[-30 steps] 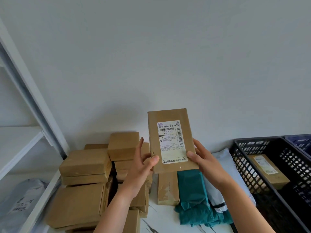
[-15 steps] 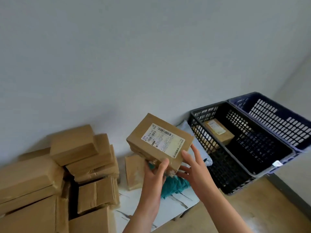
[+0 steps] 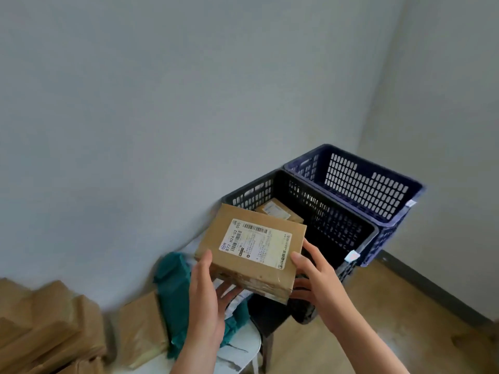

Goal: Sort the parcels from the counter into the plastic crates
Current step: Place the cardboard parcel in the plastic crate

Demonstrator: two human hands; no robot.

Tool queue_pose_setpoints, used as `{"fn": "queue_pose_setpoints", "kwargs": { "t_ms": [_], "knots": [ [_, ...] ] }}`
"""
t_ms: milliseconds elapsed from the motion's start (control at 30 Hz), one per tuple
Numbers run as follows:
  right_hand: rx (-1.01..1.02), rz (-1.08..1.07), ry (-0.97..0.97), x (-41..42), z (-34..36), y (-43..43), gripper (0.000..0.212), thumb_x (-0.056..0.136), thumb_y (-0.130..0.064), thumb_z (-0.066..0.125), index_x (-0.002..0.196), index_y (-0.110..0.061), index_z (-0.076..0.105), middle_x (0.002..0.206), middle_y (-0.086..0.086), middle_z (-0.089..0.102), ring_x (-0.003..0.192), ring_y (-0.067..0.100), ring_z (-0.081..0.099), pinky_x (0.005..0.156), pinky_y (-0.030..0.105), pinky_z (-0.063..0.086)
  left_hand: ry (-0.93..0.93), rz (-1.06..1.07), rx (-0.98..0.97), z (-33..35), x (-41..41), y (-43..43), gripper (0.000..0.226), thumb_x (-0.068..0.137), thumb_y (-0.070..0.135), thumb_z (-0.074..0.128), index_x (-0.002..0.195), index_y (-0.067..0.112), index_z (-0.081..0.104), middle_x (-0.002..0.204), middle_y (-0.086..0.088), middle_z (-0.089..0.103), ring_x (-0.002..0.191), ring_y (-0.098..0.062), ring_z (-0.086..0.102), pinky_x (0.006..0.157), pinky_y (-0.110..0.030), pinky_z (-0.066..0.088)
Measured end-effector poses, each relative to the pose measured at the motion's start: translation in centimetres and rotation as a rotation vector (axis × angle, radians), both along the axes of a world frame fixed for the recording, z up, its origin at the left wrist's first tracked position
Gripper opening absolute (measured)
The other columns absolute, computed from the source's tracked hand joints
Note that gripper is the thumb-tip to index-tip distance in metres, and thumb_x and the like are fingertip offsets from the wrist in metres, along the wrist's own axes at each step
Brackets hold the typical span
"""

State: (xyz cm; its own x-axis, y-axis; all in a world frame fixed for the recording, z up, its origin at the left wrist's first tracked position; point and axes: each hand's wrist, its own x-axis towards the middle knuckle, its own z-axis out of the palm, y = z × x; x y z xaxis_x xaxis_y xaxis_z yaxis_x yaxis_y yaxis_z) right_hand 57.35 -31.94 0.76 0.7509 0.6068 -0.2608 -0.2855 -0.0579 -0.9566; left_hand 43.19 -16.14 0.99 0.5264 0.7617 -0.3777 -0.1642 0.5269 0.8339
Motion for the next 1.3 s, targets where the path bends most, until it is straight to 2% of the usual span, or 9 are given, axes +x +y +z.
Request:
{"fn": "queue_pose_setpoints", "kwargs": {
  "t_ms": [133, 300, 533, 633, 767, 867, 1033, 1200, 1300],
  "knots": [
    [0.005, -0.088, -0.016, 6.1, 0.5, -5.0, 0.068, 0.092, -0.045, 0.071, 0.154, -0.044, 0.042, 0.105, 0.003, 0.081, 0.09, 0.033, 0.078, 0.084, 0.053, 0.063, -0.007, -0.07, 0.026, 0.8, 7.1, -4.0, 0.072, 0.07, 0.07, 0.069, 0.129, 0.027, 0.066, 0.122, -0.01, 0.075, 0.112, -0.038, 0.072, 0.087, -0.051, 0.063],
    [0.044, -0.2, -0.025, 12.0, 1.5, -10.8, 0.088, 0.072, -0.057, 0.076, 0.152, -0.043, 0.044, 0.105, 0.005, 0.08, 0.092, 0.037, 0.078, 0.083, 0.054, 0.064, -0.019, -0.215, 0.047, 1.3, 15.2, -7.8, 0.045, 0.098, 0.059, 0.059, 0.131, 0.03, 0.064, 0.121, -0.008, 0.077, 0.115, -0.035, 0.072, 0.094, -0.055, 0.061],
    [0.069, -0.335, -0.011, 20.0, 1.0, -15.0, 0.091, 0.071, -0.066, 0.085, 0.15, -0.04, 0.047, 0.117, 0.006, 0.078, 0.096, 0.036, 0.078, 0.086, 0.06, 0.062, -0.003, -0.344, 0.099, 1.5, 25.5, -10.8, 0.072, 0.076, 0.071, 0.067, 0.132, 0.026, 0.065, 0.122, -0.01, 0.075, 0.113, -0.033, 0.072, 0.087, -0.05, 0.064],
    [0.069, -0.378, -0.012, 23.6, 0.7, -15.6, 0.089, 0.071, -0.063, 0.08, 0.15, -0.039, 0.046, 0.121, 0.006, 0.076, 0.097, 0.034, 0.078, 0.086, 0.059, 0.063, 0.003, -0.386, 0.103, 1.3, 30.0, -11.0, 0.063, 0.084, 0.068, 0.066, 0.132, 0.026, 0.065, 0.122, -0.011, 0.074, 0.113, -0.033, 0.072, 0.086, -0.049, 0.064],
    [0.067, -0.408, -0.027, 29.6, 1.3, -15.6, 0.083, 0.074, -0.058, 0.074, 0.15, -0.04, 0.043, 0.122, 0.009, 0.076, 0.097, 0.035, 0.078, 0.085, 0.057, 0.063, -0.027, -0.449, 0.134, 1.2, 36.8, -10.6, 0.042, 0.098, 0.057, 0.059, 0.13, 0.029, 0.063, 0.122, -0.008, 0.073, 0.114, -0.031, 0.071, 0.091, -0.054, 0.063],
    [0.069, -0.432, -0.005, 34.3, 1.2, -14.6, 0.082, 0.082, -0.056, 0.078, 0.153, -0.04, 0.04, 0.128, 0.011, 0.072, 0.099, 0.035, 0.077, 0.083, 0.053, 0.064, -0.044, -0.505, 0.181, 1.2, 42.7, -9.0, 0.045, 0.1, 0.056, 0.056, 0.133, 0.026, 0.061, 0.123, -0.01, 0.073, 0.113, -0.032, 0.071, 0.089, -0.052, 0.064],
    [0.134, -0.444, 0.124, 41.5, 0.0, -11.9, 0.061, 0.099, -0.037, 0.065, 0.153, -0.043, 0.038, 0.134, 0.015, 0.068, 0.101, 0.039, 0.076, 0.08, 0.056, 0.063, 0.044, -0.661, 0.28, 1.2, 52.1, -4.9, 0.048, 0.099, 0.063, 0.055, 0.129, 0.026, 0.06, 0.122, -0.009, 0.071, 0.113, -0.031, 0.071, 0.088, -0.049, 0.065],
    [0.118, -0.486, 0.234, 47.4, -2.9, -8.5, 0.08, 0.083, -0.042, 0.078, 0.152, -0.045, 0.038, 0.134, 0.016, 0.067, 0.105, 0.042, 0.075, 0.084, 0.062, 0.062, 0.21, -0.807, 0.407, -0.1, 59.2, -1.0, 0.049, 0.097, 0.071, 0.052, 0.131, 0.036, 0.06, 0.126, 0.008, 0.069, 0.115, -0.017, 0.068, 0.096, -0.041, 0.06],
    [0.081, -0.498, 0.262, 50.4, -4.8, -6.3, 0.08, 0.086, -0.038, 0.079, 0.152, -0.045, 0.036, 0.132, 0.016, 0.068, 0.107, 0.041, 0.074, 0.085, 0.063, 0.061, 0.317, -0.83, 0.57, -1.2, 61.9, 1.2, 0.042, 0.105, 0.058, 0.047, 0.128, 0.027, 0.065, 0.121, 0.004, 0.071, 0.109, -0.014, 0.067, 0.09, -0.032, 0.057]
  ]
}}
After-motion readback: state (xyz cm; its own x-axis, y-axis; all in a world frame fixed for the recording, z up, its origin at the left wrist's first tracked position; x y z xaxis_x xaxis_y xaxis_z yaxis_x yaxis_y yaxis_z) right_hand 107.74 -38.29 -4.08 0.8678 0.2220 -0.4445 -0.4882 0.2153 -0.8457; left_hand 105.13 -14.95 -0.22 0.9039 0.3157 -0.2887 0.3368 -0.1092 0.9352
